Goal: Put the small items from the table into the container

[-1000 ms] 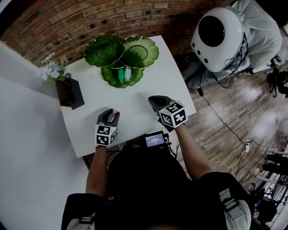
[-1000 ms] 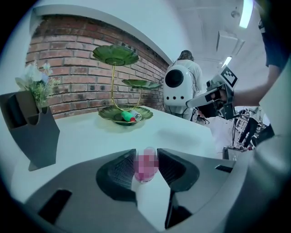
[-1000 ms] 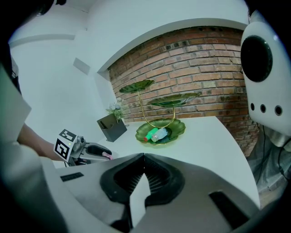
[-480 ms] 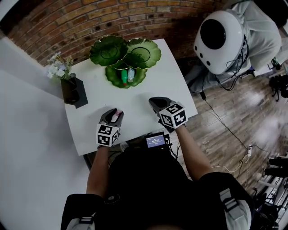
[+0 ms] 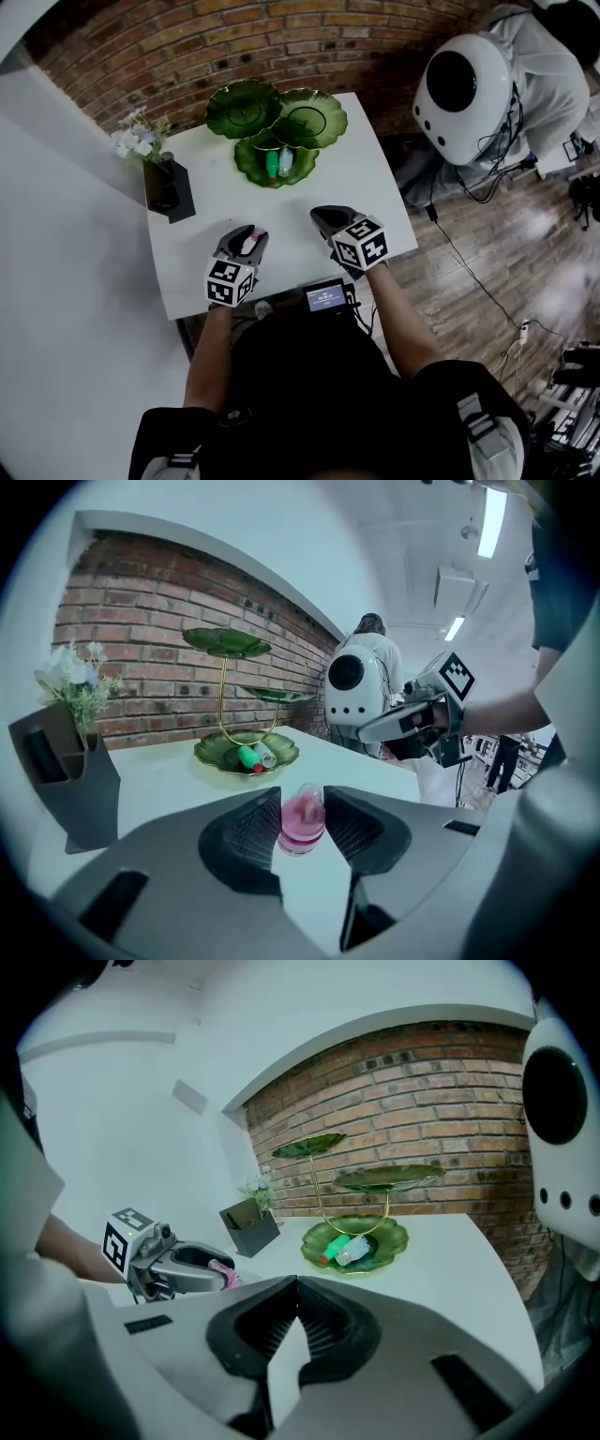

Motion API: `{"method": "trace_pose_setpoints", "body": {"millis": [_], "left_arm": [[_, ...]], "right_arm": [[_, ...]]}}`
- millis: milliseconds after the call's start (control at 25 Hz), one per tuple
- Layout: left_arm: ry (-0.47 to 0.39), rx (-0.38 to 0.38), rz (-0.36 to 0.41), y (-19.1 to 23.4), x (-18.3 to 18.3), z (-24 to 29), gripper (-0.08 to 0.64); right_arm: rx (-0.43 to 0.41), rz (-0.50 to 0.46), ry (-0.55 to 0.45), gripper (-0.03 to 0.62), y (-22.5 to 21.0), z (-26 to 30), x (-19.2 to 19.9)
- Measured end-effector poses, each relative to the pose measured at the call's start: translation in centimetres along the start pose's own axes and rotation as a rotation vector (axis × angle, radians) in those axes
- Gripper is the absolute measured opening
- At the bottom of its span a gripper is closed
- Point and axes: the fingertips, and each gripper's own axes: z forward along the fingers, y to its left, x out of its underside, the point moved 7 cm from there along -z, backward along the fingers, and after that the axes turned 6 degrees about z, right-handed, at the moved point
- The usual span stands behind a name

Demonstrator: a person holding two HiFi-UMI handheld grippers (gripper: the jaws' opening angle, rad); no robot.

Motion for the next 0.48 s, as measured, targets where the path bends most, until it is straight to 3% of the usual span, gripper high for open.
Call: {"method": "trace_pose_setpoints", "body": {"millis": [480], "left_arm": [[-0.001,-0.012,-0.002,-0.01,0.07,-0.37,0.147]], "right_arm": [[-0.004,-0.002,-0.002,0.015,-0.04,-0.19,-0.08]]}}
